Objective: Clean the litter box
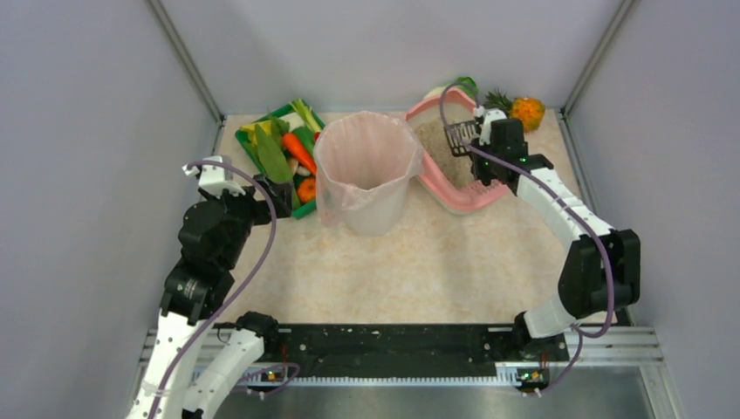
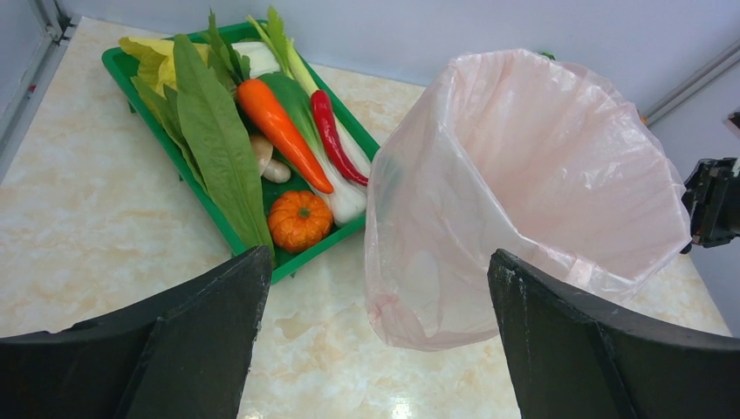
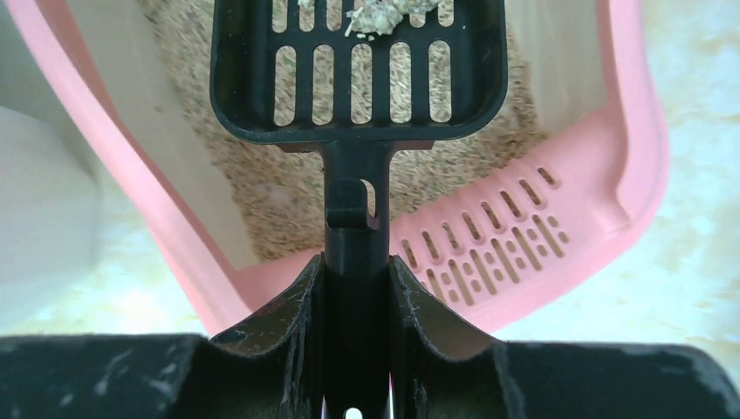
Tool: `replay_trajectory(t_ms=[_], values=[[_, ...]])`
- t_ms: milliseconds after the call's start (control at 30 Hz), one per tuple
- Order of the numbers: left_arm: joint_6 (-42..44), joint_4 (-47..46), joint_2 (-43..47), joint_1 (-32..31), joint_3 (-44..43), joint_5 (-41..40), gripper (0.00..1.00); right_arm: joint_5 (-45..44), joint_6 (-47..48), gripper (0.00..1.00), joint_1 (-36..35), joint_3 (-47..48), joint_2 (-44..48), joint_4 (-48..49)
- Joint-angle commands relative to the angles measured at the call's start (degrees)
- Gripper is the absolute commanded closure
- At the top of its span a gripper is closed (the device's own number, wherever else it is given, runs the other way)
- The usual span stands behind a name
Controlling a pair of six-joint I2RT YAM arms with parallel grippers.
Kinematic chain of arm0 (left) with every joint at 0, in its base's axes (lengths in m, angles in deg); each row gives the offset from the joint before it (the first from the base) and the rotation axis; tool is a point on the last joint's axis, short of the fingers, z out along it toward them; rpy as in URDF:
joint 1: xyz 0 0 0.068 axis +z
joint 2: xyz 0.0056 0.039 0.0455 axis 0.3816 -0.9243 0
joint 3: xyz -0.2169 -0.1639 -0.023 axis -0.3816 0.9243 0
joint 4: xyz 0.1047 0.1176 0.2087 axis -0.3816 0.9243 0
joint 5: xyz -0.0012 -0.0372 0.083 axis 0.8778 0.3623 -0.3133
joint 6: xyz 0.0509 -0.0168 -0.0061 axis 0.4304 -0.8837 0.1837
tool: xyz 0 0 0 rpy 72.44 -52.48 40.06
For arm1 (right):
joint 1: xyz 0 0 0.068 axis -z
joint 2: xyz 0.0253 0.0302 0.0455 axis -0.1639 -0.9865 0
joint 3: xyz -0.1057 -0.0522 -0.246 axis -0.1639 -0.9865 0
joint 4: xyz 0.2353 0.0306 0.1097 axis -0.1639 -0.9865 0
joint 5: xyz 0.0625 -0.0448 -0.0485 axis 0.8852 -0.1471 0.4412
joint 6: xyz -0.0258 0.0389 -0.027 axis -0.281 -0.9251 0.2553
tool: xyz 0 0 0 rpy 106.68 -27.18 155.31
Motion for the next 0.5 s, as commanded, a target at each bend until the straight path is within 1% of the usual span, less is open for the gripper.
replay_trajectory(t_ms=[0,67,133,200,300,367,433,467], values=[[0.2,-2.3,0.1,-0.1,0.4,-0.2,0.01,-18.3,13.6,1.0,-5.9,2.4,0.6,-2.5],[0.1,-2.4,-0.2,-0.1,0.3,0.0,0.01,-20.1,14.7,1.0,-6.8,2.0,0.8,-2.2],[-0.1,-2.5,-0.3,0.0,0.3,0.1,0.01,-17.6,14.3,1.0,-6.8,1.6,1.5,-1.5],[-0.3,-2.3,0.0,-0.1,0.3,0.2,0.01,-10.7,11.6,1.0,-5.5,1.4,2.2,-0.6],[-0.4,-1.7,0.8,0.0,0.3,-0.3,0.01,3.9,3.9,1.0,-0.6,0.3,3.4,2.4],[-0.4,-1.1,1.4,0.0,0.3,-0.6,0.01,11.9,-1.8,1.0,2.2,-1.1,4.1,5.1],[-0.4,-0.8,1.9,-0.1,0.4,-0.9,0.01,17.7,-4.8,1.0,4.0,-1.7,3.9,6.9],[-0.5,-0.7,2.0,0.0,0.4,-1.0,0.01,18.0,-5.3,1.0,4.1,-1.6,3.7,6.9]])
